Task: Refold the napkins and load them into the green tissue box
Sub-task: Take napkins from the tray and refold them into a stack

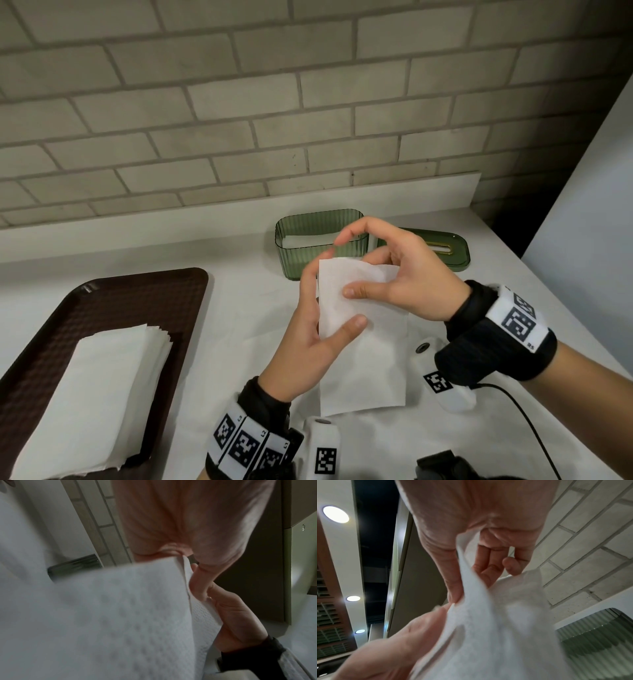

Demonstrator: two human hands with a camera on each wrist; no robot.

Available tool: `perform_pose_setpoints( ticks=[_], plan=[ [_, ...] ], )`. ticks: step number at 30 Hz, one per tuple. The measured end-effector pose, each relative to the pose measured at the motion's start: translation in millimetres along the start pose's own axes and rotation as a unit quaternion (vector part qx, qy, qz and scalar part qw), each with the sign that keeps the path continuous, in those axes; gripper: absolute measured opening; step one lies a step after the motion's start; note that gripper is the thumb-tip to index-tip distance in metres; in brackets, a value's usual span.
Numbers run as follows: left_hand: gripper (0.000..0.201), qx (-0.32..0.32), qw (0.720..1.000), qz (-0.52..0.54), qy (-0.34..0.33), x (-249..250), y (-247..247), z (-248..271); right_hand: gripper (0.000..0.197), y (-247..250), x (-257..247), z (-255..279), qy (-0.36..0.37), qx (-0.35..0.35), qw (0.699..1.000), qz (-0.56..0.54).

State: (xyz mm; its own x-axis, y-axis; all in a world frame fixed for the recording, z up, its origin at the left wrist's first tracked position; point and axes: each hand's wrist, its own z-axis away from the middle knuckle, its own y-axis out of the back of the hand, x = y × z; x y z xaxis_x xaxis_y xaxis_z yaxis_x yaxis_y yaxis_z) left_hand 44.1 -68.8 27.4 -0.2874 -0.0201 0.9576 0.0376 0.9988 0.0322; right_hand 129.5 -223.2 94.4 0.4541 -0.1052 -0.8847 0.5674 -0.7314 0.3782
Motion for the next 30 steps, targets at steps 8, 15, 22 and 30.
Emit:
perform_pose_setpoints(
  ticks=[8,15,22,30],
  plan=[
    [0.054,0.013,0.999,-0.038,-0.015,-1.6,0.6,0.9,0.05,-0.2,7.3,-3.5,0.008,0.002,1.0,0.015],
    [0.078,0.014,0.996,-0.086,-0.024,5.0,0.8,0.0,0.065,4.0,18.8,-8.5,0.059,-0.005,0.971,0.234],
    [0.089,-0.016,0.999,0.009,0.048,3.7,29.5,-13.6,0.038,27.2,25.7,-28.8,0.031,-0.032,0.993,0.11],
    [0.028,0.243,0.958,-0.148,-0.024,-7.4,92.4,-111.1,0.015,53.5,69.5,-104.8,0.06,0.19,0.964,0.176]
  ],
)
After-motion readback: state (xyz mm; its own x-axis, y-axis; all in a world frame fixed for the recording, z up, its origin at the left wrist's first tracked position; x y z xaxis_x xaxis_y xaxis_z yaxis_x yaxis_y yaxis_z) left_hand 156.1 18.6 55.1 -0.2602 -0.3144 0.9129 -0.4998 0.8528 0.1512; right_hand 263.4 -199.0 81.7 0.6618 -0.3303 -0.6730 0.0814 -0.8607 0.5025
